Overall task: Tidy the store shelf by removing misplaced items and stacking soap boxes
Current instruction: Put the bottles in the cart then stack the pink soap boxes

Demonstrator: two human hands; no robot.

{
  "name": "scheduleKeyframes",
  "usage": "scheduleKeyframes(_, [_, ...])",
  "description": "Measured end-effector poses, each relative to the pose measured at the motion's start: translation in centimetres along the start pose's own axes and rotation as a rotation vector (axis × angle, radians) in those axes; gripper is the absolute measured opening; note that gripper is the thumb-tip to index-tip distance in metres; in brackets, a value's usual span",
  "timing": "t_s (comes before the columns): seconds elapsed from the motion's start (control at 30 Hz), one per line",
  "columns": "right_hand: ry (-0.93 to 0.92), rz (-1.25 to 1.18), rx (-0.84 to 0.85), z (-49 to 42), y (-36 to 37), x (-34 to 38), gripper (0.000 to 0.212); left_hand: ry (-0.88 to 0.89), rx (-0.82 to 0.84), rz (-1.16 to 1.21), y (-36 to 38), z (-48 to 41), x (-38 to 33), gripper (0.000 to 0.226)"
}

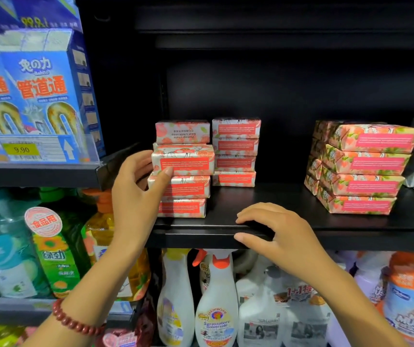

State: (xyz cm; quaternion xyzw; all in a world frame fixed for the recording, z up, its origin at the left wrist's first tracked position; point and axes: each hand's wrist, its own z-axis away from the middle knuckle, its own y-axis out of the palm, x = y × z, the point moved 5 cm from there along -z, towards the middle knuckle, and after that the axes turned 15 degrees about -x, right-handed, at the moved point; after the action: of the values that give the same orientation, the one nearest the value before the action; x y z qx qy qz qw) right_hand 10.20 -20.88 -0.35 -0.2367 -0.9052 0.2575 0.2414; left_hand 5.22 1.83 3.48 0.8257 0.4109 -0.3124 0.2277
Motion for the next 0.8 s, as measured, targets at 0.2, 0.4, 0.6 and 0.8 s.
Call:
scheduleKeyframes(0.2, [0.107, -0.236, -0.089, -1.7, -1.3, 0.4, 0.026, 0.428, -0.137, -0.088, -0.9, 2.8, -2.0, 0.037])
scheduleKeyframes(0.4, [0.083, -0.137, -0.396, -6.9, -2.4, -0.2, 0.039, 0.594, 0.168, -0.101, 1.5, 6.3, -2.0, 0.022])
scheduleKeyframes(0.6, [0.093, 0.141, -0.378, -12.0, -0.8, -1.4, 0.062, 0.542, 0.352, -0.306, 2.9, 6.9, -0.9, 0.034])
scheduleKeyframes(0.8, [0.106, 0.321, -0.305, -13.4, 0.8, -2.3, 0.028, 0.533, 0.373, -0.307, 2.8, 7.0, -1.1, 0.036])
